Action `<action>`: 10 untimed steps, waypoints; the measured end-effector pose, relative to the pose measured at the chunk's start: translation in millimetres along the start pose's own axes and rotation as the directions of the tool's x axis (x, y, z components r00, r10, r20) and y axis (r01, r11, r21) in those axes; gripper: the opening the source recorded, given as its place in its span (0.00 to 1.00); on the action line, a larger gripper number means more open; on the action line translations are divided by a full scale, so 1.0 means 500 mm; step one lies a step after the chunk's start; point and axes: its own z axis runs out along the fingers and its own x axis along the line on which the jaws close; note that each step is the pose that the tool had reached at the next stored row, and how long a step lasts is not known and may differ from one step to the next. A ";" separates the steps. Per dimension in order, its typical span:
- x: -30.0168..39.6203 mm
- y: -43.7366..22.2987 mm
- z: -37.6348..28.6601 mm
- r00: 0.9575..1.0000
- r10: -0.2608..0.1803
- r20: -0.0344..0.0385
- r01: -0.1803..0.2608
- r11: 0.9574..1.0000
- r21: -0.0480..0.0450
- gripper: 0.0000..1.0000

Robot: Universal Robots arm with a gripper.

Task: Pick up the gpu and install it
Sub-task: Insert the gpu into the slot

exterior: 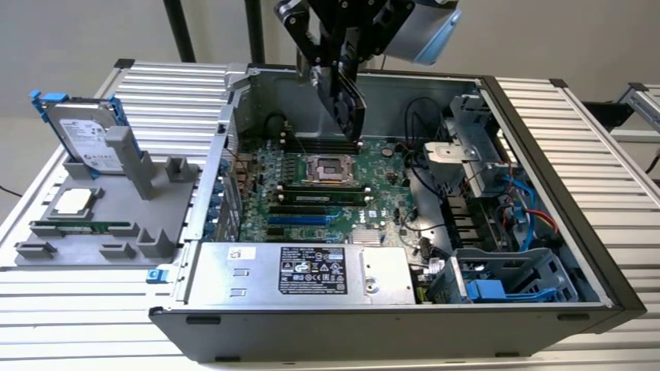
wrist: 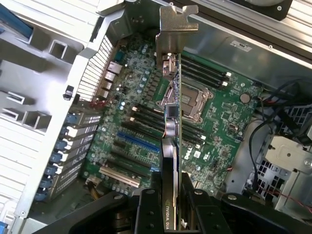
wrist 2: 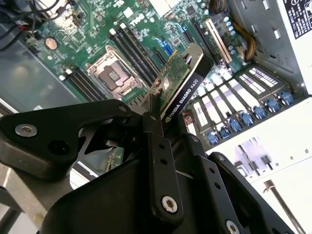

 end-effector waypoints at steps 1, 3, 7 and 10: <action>0.000 0.000 0.000 1.000 -0.005 0.000 0.005 1.000 0.000 0.00; 0.000 0.000 0.000 1.000 -0.014 0.000 0.014 1.000 0.000 0.00; 0.000 0.000 0.000 0.999 -0.034 -0.001 0.034 0.999 -0.001 0.00; 0.000 0.000 0.000 0.999 -0.050 -0.001 0.050 0.999 -0.001 0.00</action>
